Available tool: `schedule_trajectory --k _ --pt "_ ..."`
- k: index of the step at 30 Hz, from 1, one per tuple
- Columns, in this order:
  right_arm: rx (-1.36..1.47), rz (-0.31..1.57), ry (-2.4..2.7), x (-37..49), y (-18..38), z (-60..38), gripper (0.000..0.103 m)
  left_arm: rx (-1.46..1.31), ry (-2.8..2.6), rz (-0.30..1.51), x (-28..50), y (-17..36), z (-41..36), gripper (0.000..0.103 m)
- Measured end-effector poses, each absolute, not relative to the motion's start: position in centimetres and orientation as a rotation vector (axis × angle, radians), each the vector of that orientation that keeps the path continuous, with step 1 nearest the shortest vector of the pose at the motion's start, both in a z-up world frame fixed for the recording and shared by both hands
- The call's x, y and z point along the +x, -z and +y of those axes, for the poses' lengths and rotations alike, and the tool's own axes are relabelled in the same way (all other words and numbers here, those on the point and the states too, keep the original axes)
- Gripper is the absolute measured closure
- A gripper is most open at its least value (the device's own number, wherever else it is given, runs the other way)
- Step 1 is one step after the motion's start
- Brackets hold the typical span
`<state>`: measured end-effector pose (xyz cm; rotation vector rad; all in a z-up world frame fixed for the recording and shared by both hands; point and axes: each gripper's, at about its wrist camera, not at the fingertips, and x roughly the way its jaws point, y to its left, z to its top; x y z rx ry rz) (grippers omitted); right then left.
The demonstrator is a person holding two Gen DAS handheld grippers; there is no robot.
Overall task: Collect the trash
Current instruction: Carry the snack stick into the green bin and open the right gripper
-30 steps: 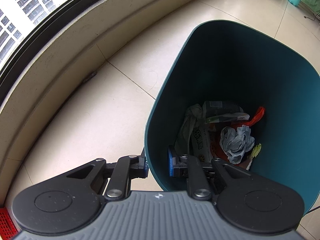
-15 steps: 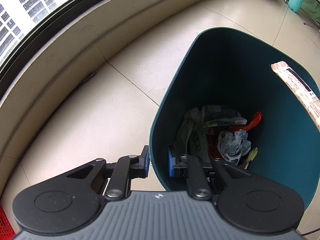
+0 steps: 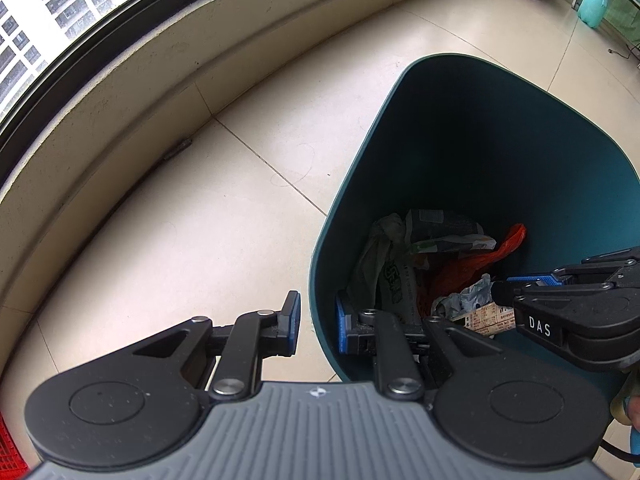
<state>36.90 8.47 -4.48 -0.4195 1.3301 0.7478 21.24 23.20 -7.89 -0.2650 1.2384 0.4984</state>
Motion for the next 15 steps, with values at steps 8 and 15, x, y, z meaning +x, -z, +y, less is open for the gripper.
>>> schedule_trajectory --k 8,15 --pt "-0.400 1.330 -0.734 37.1 4.2 8.1 0.080 -0.263 -0.498 1.250 21.6 8.3 23.0 0.086" --pt "-0.357 1.289 -0.797 35.8 3.2 7.0 0.069 -0.253 -0.501 1.248 21.5 8.0 22.6 0.086"
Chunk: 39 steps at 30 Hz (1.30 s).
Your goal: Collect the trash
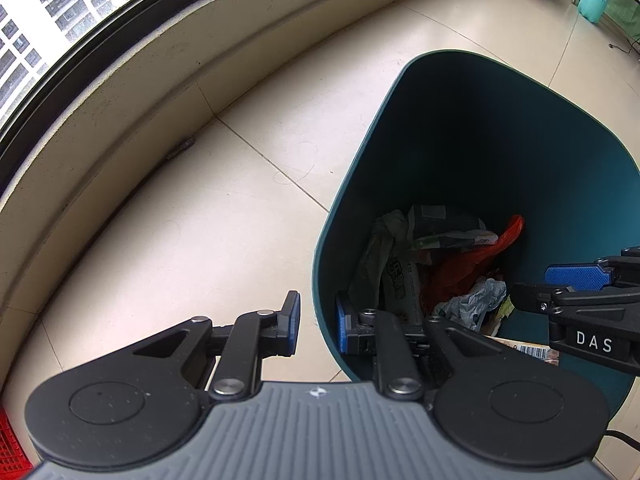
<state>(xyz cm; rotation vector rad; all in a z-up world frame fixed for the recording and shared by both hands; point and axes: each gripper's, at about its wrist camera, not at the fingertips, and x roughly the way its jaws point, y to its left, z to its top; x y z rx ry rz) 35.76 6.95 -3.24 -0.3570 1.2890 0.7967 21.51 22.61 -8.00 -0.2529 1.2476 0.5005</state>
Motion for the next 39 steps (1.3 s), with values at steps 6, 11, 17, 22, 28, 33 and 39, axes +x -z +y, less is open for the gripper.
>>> schedule_trajectory --k 6,11,17,22,28,33,39 --pt "-0.290 1.254 -0.817 34.4 1.3 5.3 0.066 -0.231 -0.474 1.231 21.1 7.4 22.4 0.085" --pt "-0.242 1.209 -0.817 33.0 -0.4 4.0 0.062 -0.194 -0.451 1.202 20.5 6.2 21.6 0.085" --pt "-0.155 1.165 -0.812 31.6 -2.6 2.0 0.060 -0.160 -0.421 1.122 19.3 3.4 20.3 0.085" --pt "-0.111 1.116 -0.821 30.1 -4.2 0.6 0.057 -0.158 -0.392 1.073 18.0 1.6 19.2 0.084" --pt "-0.051 1.060 -0.822 28.1 -6.1 -1.4 0.054 -0.168 -0.368 1.010 16.1 -0.8 18.5 0.084" --pt "-0.034 0.998 -0.822 26.6 -6.7 -2.5 0.045 -0.142 -0.355 0.968 14.6 -1.9 17.5 0.077" --pt "-0.038 0.934 -0.823 24.9 -6.4 -2.5 0.039 -0.120 -0.330 0.931 13.0 -2.4 16.1 0.076"
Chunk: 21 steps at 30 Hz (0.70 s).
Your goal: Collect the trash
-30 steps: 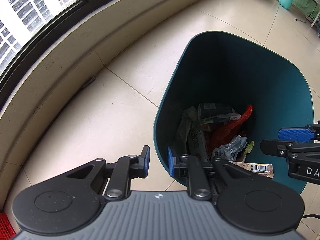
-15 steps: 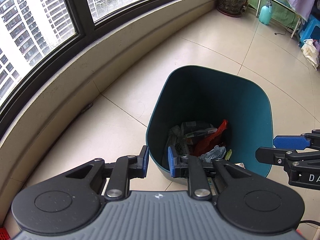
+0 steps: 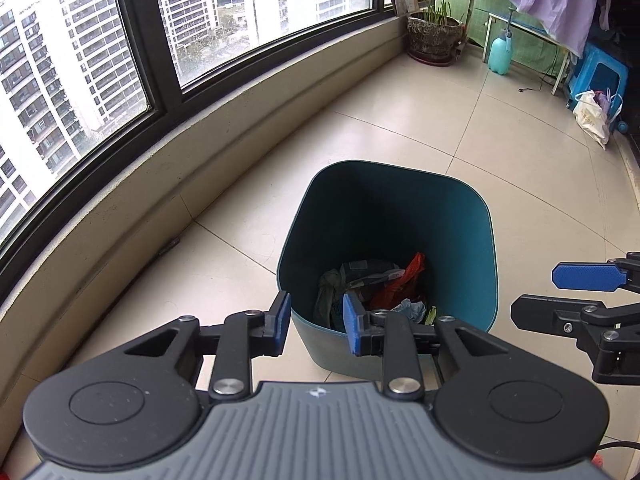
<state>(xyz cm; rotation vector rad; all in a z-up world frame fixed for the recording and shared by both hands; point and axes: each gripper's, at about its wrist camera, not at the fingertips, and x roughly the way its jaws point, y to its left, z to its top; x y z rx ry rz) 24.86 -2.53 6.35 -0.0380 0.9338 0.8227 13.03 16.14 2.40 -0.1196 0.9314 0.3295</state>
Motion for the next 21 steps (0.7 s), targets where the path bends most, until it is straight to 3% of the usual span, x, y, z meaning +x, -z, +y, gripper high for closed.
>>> schedule_trajectory --k 2,6,11,17,21 --pt "-0.039 0.912 -0.819 24.2 -6.1 -2.3 0.034 -0.117 -0.311 0.919 12.4 -2.6 15.8 0.074" --pt "-0.031 0.888 -0.810 23.6 -5.6 -2.3 0.028 -0.106 -0.300 0.891 11.3 -2.7 15.4 0.050" --pt "-0.002 0.855 -0.804 23.1 -5.1 -2.9 0.023 -0.104 -0.273 0.858 10.0 -3.0 14.7 0.049" --pt "0.032 0.778 -0.783 21.9 -5.0 -3.6 0.005 -0.104 -0.236 0.815 8.7 -3.2 13.9 0.036" --pt "0.044 0.733 -0.755 21.8 -4.9 -3.8 0.000 -0.114 -0.206 0.798 8.3 -3.2 13.6 0.030"
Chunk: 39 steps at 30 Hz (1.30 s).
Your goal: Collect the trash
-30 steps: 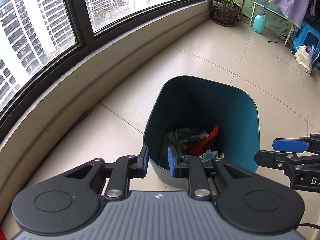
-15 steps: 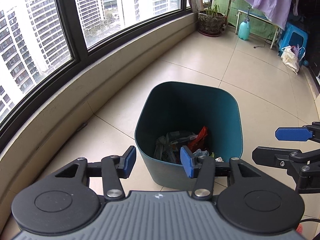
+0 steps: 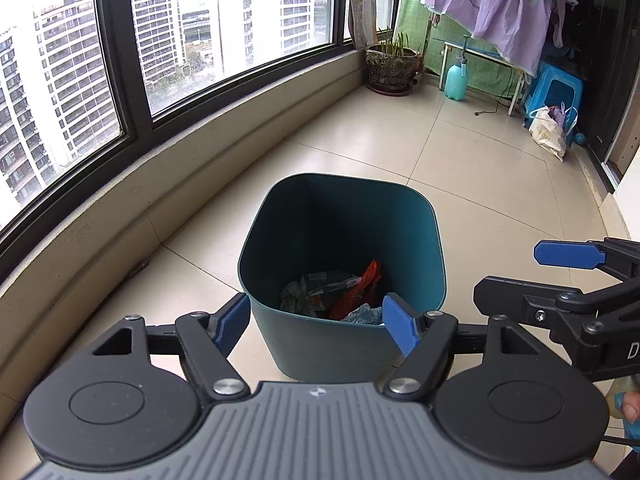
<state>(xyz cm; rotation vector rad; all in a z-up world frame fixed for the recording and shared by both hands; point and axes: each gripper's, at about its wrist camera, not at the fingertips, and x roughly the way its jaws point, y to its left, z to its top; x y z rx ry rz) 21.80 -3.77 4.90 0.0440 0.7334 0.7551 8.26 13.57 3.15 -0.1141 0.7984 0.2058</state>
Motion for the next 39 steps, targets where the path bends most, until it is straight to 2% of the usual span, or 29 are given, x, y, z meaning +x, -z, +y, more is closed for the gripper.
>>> schedule_trajectory --k 4,39 --pt "0.055 0.689 -0.736 21.4 -4.4 -4.0 0.000 -0.125 -0.187 0.770 7.9 -3.0 13.6 0.020" --pt "0.061 0.651 -0.651 19.2 -2.8 -4.1 0.000 -0.093 -0.178 0.668 6.4 -2.7 12.8 0.020"
